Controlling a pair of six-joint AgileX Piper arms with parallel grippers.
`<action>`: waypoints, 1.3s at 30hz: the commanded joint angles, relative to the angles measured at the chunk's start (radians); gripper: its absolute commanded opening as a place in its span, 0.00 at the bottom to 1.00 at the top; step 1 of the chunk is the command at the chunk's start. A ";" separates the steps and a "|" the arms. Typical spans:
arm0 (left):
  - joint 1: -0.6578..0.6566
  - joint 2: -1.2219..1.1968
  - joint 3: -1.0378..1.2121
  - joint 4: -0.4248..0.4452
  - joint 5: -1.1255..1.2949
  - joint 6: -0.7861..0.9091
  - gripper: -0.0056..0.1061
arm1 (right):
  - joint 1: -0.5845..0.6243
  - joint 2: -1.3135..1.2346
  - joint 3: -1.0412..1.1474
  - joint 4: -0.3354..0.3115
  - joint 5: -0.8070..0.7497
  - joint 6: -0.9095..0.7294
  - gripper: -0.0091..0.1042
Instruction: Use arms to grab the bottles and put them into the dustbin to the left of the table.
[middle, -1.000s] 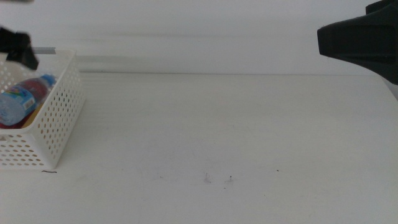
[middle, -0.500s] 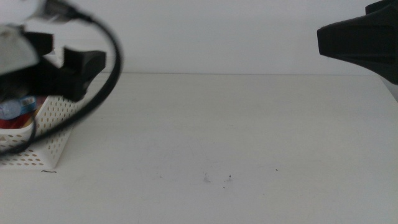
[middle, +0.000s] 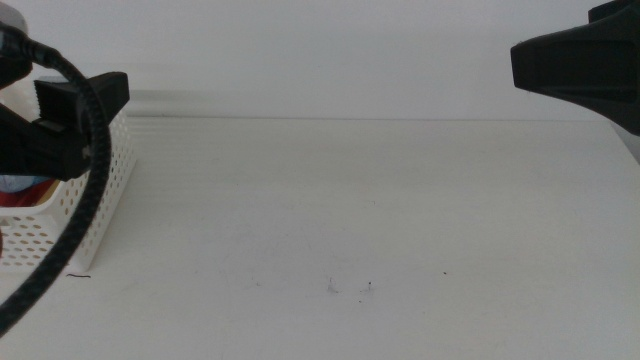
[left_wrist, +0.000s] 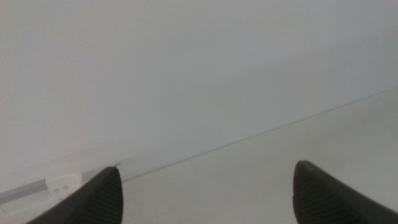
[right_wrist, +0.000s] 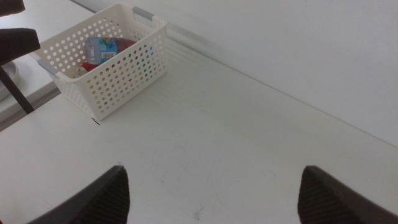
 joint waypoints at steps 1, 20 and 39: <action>-0.006 -0.005 0.001 -0.003 -0.012 -0.008 0.89 | 0.003 -0.003 -0.008 -0.003 -0.010 -0.009 0.89; 0.300 -0.590 0.580 -0.002 -0.039 -0.001 0.89 | -0.541 -0.386 0.918 -0.032 -0.683 -0.009 0.89; 0.371 -0.753 0.760 -0.058 -0.087 -0.001 0.89 | -0.638 -0.976 1.301 -0.059 -0.661 -0.009 0.89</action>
